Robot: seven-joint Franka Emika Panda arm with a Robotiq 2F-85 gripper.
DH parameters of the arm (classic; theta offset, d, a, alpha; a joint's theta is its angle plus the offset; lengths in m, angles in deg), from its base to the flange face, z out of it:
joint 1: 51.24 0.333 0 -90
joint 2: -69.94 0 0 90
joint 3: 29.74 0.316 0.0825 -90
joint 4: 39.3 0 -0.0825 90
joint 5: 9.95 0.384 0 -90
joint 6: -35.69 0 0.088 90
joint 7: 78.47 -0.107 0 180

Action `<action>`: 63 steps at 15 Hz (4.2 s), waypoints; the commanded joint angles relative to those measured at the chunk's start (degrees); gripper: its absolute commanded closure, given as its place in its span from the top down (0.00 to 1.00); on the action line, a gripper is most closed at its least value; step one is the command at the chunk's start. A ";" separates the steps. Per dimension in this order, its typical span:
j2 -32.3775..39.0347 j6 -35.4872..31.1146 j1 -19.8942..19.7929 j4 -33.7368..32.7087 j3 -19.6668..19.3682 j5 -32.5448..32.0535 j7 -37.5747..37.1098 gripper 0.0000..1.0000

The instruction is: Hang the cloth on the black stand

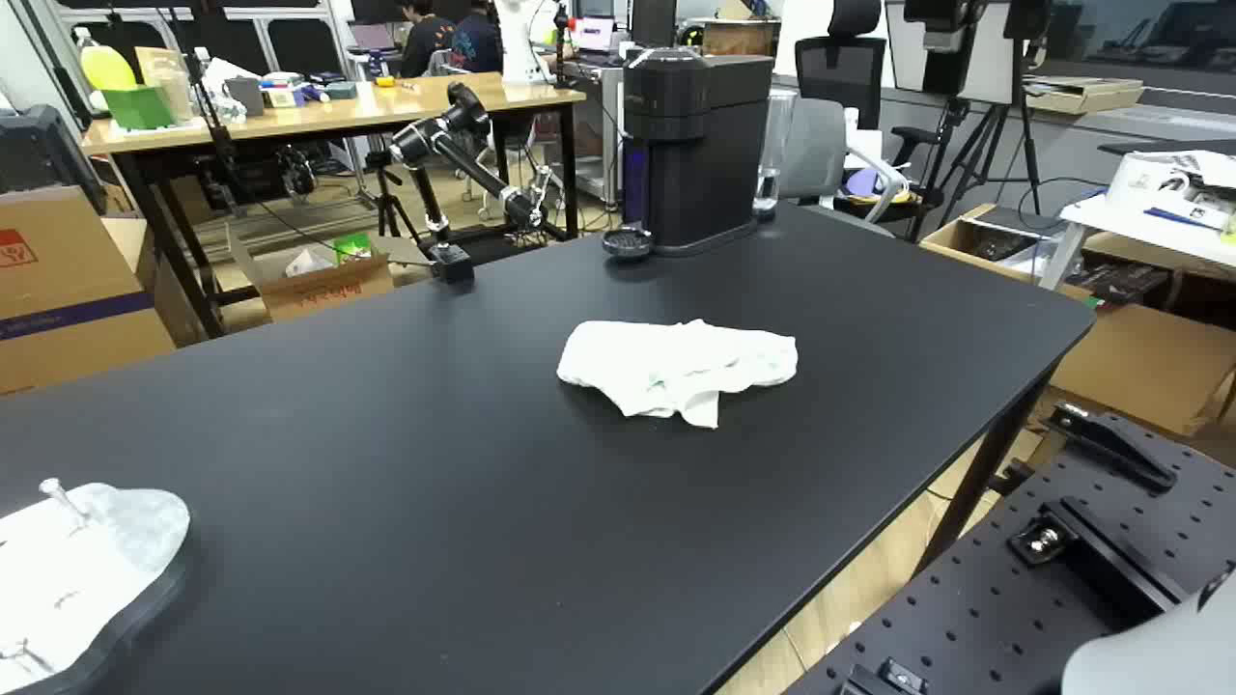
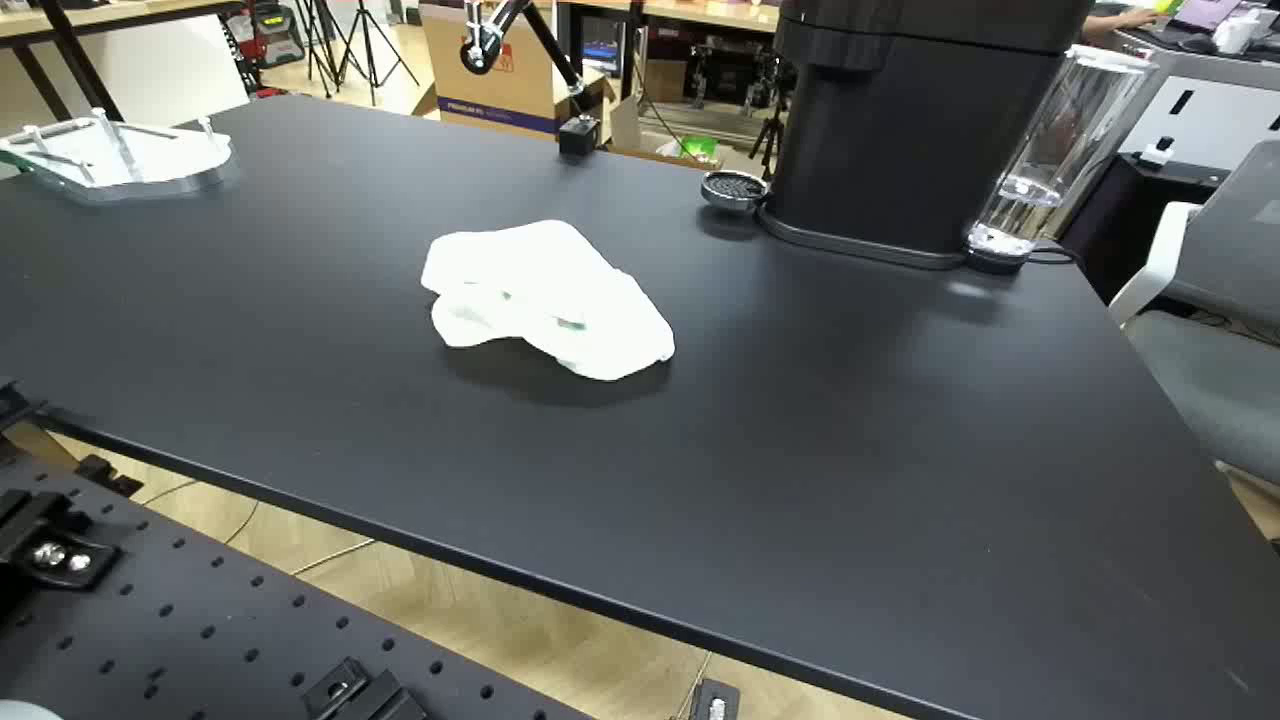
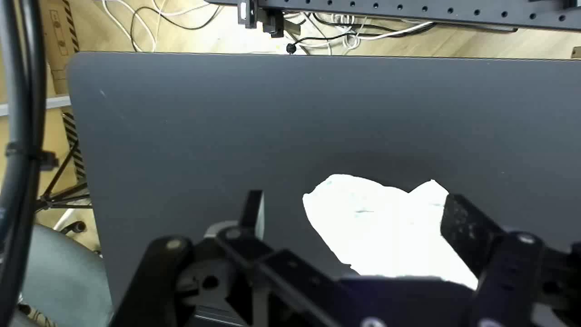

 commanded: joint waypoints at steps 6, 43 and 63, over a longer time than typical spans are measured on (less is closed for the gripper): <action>0.08 0.33 1.04 -0.16 -0.82 -0.70 -0.68 1.00; 51.92 -46.92 0.90 -9.00 -3.39 -11.59 14.89 1.00; 74.65 -47.37 -0.33 -22.96 -2.01 -8.25 27.92 0.53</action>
